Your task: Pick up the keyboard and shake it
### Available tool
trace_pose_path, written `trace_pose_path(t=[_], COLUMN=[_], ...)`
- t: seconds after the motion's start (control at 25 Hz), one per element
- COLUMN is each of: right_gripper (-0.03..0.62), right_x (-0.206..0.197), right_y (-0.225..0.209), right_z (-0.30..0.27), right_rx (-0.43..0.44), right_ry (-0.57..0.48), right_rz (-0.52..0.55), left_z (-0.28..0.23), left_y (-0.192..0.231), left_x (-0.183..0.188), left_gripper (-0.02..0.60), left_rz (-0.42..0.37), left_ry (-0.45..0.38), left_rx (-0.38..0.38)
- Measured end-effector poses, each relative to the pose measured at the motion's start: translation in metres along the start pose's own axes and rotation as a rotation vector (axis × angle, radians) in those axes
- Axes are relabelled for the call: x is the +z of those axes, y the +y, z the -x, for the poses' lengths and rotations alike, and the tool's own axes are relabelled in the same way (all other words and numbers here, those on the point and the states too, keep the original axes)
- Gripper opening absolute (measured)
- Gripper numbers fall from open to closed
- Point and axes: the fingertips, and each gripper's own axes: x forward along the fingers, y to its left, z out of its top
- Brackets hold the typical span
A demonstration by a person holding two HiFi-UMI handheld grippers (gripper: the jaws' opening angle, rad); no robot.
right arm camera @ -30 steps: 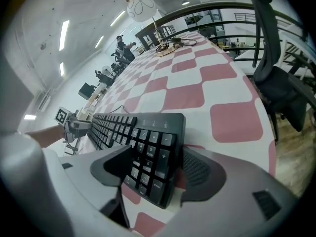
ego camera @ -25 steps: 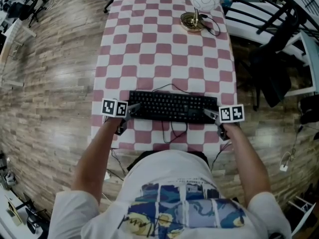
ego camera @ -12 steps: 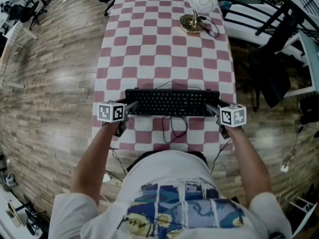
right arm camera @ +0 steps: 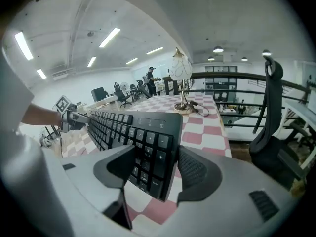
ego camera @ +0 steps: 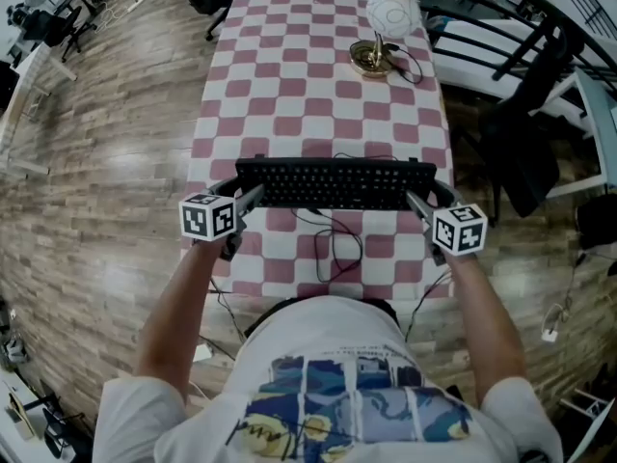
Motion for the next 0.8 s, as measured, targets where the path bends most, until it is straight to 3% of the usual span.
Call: trace_pose_path(t=[0.36,0.8], right_gripper=[0.265,0.265], right_x=[0.083,0.172], right_y=[0.005,0.025], right_z=[0.037,0.094], right_rx=[-0.065,-0.157], right_ry=[-0.19,-0.439], right_rz=[0.147,0.342], left_z=[0.031,0.087], left_y=[-0.019,-0.047], left_x=[0.071,0.161], left_gripper=[0.247,0.247], left_rz=[-0.098,-0.275], left_ry=[-0.158,-0.381], left_rx=[-0.002,0.03])
